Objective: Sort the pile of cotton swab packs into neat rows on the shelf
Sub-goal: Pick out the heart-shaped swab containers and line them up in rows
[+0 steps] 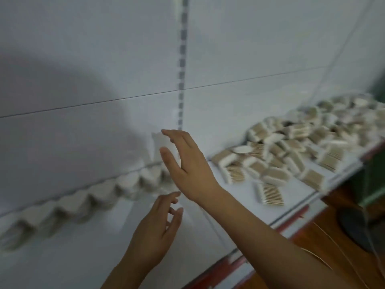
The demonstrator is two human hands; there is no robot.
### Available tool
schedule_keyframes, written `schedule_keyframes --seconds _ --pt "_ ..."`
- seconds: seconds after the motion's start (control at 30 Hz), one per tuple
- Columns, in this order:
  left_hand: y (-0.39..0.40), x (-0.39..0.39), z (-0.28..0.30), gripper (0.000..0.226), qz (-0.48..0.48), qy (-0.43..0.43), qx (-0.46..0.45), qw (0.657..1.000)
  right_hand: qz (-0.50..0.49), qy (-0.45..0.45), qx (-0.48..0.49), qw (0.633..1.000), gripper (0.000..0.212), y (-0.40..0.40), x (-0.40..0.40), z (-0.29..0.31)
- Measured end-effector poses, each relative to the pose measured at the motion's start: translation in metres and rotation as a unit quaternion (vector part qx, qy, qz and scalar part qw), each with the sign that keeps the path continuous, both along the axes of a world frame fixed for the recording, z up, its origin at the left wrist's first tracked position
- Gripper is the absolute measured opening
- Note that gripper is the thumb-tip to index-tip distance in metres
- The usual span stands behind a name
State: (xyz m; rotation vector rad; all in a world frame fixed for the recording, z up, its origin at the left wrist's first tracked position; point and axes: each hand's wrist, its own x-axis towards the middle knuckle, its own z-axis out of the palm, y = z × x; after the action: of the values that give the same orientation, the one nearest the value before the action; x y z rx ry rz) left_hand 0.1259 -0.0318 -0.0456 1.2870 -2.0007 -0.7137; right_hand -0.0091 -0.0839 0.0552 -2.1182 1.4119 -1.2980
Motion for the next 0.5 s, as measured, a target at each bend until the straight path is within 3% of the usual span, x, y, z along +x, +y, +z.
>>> schedule_keyframes --seconds 0.13,0.33,0.5 --pt "-0.029 -0.103 -0.008 0.038 -0.107 -0.014 -0.015 0.994 -0.132 0.015 0.006 0.991 0.046 -0.008 -0.124 -0.004" --pt "-0.055 -0.201 -0.011 0.04 -0.109 -0.027 -0.096 0.989 -0.269 0.032 0.077 0.96 0.05 -0.017 -0.261 -0.03" --pt "-0.078 -0.282 -0.023 0.058 -0.123 -0.103 -0.083 0.983 -0.315 0.062 0.161 0.933 0.072 -0.047 -0.347 -0.059"
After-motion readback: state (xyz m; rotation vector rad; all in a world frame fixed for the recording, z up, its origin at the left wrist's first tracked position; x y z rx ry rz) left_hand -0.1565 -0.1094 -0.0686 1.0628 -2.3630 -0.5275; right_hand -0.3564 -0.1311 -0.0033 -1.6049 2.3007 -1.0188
